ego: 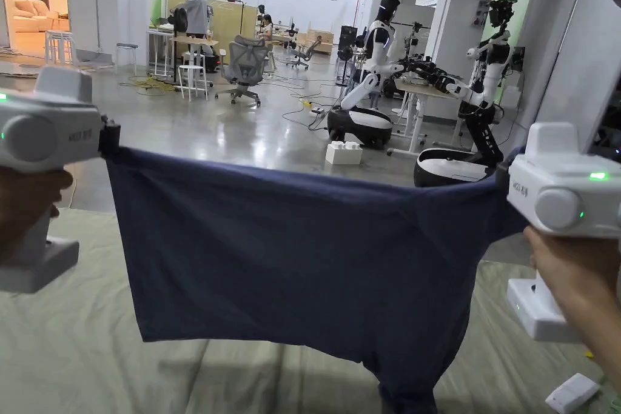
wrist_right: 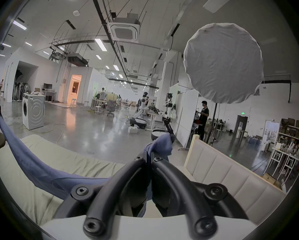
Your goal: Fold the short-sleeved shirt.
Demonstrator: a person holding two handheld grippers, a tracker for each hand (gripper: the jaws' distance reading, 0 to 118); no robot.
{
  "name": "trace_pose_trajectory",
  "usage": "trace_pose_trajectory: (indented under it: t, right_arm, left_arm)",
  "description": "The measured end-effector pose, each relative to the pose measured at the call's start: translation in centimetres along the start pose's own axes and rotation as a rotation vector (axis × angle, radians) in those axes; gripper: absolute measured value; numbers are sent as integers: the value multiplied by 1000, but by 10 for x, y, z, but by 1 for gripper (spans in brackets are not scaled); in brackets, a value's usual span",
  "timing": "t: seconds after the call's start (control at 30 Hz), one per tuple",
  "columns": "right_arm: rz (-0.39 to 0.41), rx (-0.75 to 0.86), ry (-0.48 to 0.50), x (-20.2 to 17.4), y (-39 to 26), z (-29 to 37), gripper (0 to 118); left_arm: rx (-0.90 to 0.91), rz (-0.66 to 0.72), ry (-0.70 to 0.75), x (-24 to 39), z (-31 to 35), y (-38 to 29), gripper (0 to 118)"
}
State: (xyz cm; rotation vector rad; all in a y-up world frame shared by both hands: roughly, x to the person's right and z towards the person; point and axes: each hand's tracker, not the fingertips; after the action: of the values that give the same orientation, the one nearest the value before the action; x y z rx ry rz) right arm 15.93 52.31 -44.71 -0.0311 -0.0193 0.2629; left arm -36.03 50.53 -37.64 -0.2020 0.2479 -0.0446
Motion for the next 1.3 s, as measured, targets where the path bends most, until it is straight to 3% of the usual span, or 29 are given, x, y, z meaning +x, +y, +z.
trace_pose_trajectory:
  t: [0.27,0.7,0.83,0.97,1.17,1.3]
  right_arm:
    - [-9,-28,29,5,-37,38,4]
    - [6,-56,52,16,-115,179,4]
    - [-15,-145,82,17,-146,216,4]
    - [13,-237,104,16,-181,251,4]
    - [70,-403,128,5,-245,288,4]
    - [56,-580,170,-7,-295,294,4]
  left_arm:
    - [-37,36,-18,-9,41,-51,6]
    - [-7,92,-59,-18,180,-149,6]
    - [-29,110,-54,-15,226,-190,6]
    - [-122,125,-62,-10,256,-229,6]
    - [-357,124,-71,0,277,-291,6]
    - [-492,102,-62,5,274,-330,6]
